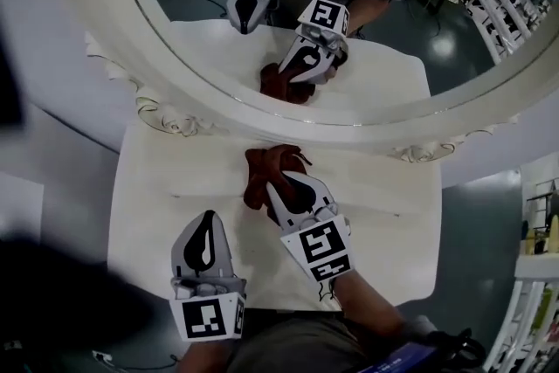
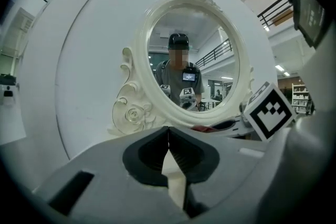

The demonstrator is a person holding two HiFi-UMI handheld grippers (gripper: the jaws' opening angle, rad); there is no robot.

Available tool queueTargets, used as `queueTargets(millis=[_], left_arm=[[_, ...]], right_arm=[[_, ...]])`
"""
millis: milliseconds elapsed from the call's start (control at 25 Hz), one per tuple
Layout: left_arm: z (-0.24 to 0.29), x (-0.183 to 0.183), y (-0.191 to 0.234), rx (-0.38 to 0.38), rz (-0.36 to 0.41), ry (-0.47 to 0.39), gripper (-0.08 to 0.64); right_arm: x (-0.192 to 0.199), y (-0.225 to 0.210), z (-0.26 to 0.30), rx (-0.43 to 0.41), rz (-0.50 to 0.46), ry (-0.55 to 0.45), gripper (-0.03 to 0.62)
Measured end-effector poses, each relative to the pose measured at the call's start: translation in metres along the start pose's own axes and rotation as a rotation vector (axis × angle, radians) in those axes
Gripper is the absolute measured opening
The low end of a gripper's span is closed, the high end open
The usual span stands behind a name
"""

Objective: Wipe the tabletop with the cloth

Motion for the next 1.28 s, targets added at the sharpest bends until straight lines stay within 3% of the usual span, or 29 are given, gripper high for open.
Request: queueTargets(millis=[680,1080,1280], left_arm=[[0.003,0.005,0.017,-0.024,-0.073,0.074,0.015],[0.013,0.015,0.010,-0.009,-0.050,0.086,0.015],[0.036,0.015,0.012,0.042,-0.036,0.090,0.015]], right_arm=[[-0.007,-0.005,0.016,0.028,-0.010,0.096,0.071],[0.005,-0.013,0.020,0.062,0.010,0.132,0.071],[0.005,-0.028,0.034,0.093,0.033,0.152,0.071]])
Point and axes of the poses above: the fingertips, and each gripper's own axes: z forward along the fingers, y to its left, x out of its underside, the point moved 8 cm from there along -z, backward along the fingers, and after that the axes turned 2 degrees about x, right-handed, at the moved point
